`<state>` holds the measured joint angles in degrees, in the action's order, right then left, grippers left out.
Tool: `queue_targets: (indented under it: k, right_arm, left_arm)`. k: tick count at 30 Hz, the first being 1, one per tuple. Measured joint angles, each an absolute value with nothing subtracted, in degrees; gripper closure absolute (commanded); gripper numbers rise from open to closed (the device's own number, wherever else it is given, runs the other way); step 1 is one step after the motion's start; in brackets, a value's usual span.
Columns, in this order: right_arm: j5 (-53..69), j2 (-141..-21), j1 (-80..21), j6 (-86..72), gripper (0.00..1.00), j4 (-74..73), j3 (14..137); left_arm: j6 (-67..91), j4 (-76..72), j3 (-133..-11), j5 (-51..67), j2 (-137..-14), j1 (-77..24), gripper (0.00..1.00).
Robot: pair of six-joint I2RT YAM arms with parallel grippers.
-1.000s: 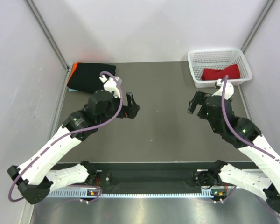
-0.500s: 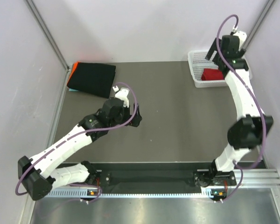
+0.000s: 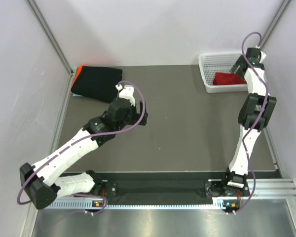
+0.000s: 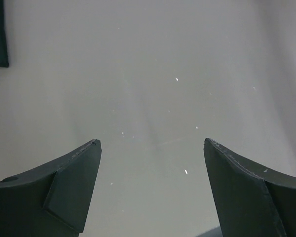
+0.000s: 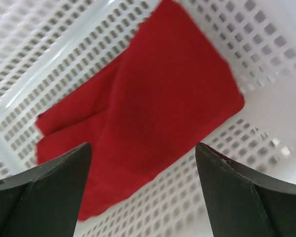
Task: Fold and stack the t-shirts
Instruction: Grab the tshirt from the pile
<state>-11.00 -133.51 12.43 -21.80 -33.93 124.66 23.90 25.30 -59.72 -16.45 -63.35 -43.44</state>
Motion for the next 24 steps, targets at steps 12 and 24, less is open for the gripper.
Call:
queue_targets:
  k: [12,24]
  right_arm:
    - [-1.91,-141.82,17.32,-23.83,0.95,-21.80,126.56]
    - [7.86,-131.11,15.57,-21.04,1.00,-17.37,127.83]
  left_arm:
    - [27.16,26.20,-60.99,-19.51,-66.94,-43.44,0.14]
    - [24.27,27.44,-61.12,-21.10,-60.18,-43.44,0.11]
